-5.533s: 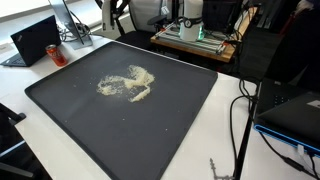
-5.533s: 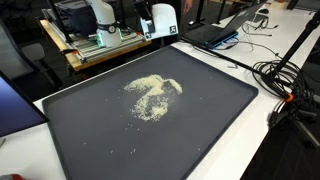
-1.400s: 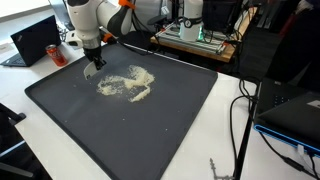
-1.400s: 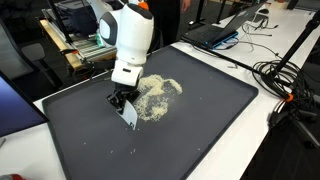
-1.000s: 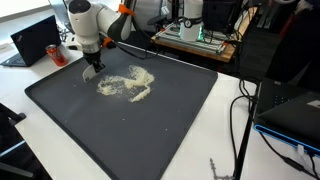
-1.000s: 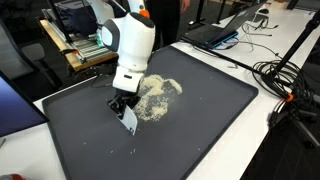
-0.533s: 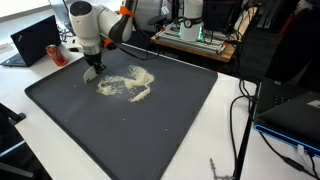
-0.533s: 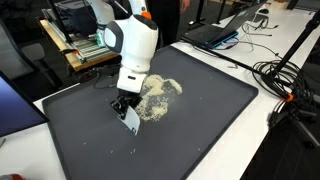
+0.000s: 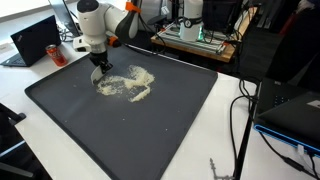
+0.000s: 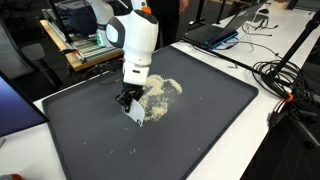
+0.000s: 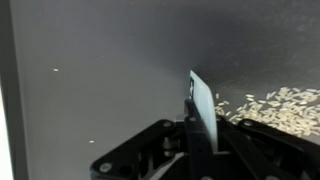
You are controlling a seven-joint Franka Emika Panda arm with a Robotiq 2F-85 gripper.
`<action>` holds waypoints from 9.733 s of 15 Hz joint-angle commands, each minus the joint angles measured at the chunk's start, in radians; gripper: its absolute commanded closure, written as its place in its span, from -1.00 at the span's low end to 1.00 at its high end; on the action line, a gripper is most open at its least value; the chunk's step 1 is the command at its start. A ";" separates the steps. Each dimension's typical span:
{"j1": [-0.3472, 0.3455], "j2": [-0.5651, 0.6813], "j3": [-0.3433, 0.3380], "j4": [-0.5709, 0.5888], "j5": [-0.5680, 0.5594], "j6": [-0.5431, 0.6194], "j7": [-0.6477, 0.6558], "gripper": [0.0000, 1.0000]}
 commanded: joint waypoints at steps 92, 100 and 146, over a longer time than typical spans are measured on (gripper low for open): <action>0.321 -0.493 0.508 -0.289 -0.298 -0.492 0.013 0.98; 0.325 -0.435 0.507 -0.224 -0.303 -0.643 -0.006 0.98; 0.017 -0.224 0.188 0.266 0.236 -0.810 -0.009 0.93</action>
